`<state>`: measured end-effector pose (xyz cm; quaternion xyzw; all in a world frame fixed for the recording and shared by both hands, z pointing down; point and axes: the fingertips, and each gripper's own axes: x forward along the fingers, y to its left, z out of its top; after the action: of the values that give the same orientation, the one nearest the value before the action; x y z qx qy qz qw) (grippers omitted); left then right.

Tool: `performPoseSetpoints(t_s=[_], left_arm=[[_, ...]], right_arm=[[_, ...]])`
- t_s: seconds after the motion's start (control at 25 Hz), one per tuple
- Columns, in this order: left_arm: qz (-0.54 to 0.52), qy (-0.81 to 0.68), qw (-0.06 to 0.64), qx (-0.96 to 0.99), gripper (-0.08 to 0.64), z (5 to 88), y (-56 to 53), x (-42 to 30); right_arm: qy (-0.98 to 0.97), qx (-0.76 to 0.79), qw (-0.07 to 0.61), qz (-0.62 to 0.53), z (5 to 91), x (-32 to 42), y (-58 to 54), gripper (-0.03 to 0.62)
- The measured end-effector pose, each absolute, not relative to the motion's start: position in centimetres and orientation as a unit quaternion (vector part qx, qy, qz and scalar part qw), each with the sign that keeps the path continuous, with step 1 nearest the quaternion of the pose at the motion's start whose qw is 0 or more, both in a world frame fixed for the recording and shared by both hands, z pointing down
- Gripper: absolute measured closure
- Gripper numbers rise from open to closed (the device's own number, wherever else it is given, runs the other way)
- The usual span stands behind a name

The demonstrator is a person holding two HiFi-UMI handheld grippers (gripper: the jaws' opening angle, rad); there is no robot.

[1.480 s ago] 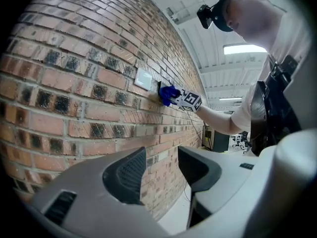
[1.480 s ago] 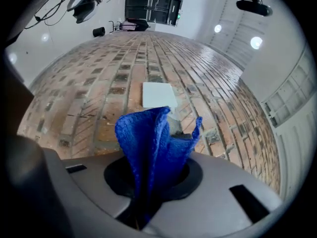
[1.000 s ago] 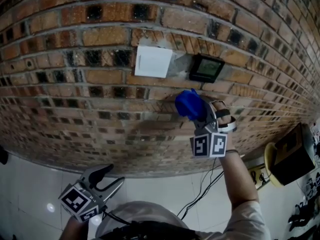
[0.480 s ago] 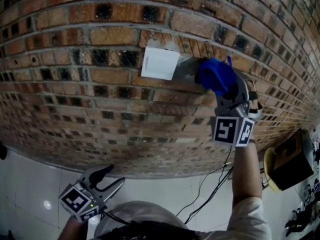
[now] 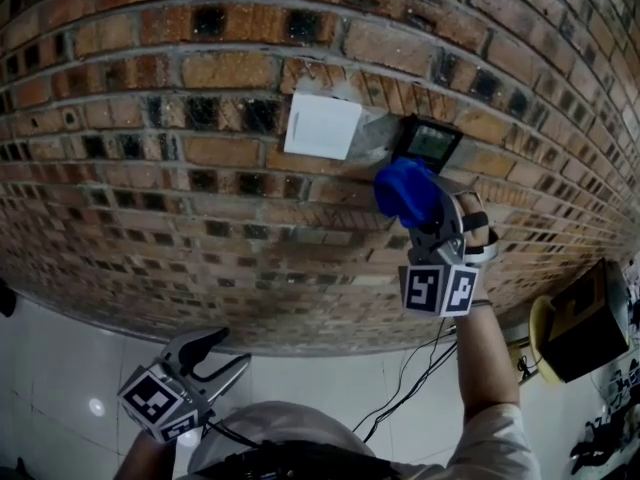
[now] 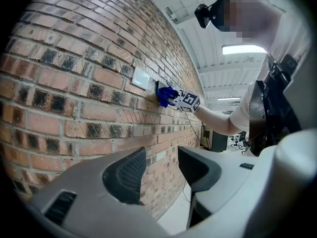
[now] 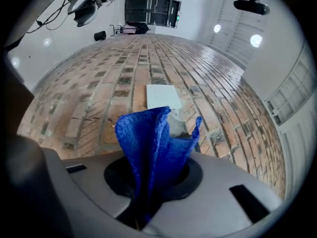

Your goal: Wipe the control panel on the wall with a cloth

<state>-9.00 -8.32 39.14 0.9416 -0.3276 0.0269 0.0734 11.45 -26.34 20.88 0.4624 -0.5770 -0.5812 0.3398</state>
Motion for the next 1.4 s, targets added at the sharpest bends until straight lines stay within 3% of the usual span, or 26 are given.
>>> performPoseSetpoints(t_s=[0.32, 0.68, 0.88, 1.4], left_arm=[[0.031, -0.314, 0.075, 0.946, 0.354, 39.3, -8.1, -8.0], [0.032, -0.312, 0.075, 0.946, 0.354, 39.5, -8.3, -8.1], [0.025, -0.313, 0.073, 0.947, 0.354, 39.4, -8.3, -8.2], [0.027, -0.313, 0.079, 0.946, 0.354, 39.6, -8.7, -8.1]], right_arm=[[-0.623, 0.416, 0.391, -0.535, 28.3, 11.5, -28.0, 0.502], [-0.572, 0.485, 0.283, -0.598, 14.8, 11.5, -24.5, 0.502], [-0.552, 0.498, 0.269, -0.612, 11.6, 11.4, -25.3, 0.502], [-0.588, 0.450, 0.335, -0.583, 22.9, 11.2, -26.9, 0.502]])
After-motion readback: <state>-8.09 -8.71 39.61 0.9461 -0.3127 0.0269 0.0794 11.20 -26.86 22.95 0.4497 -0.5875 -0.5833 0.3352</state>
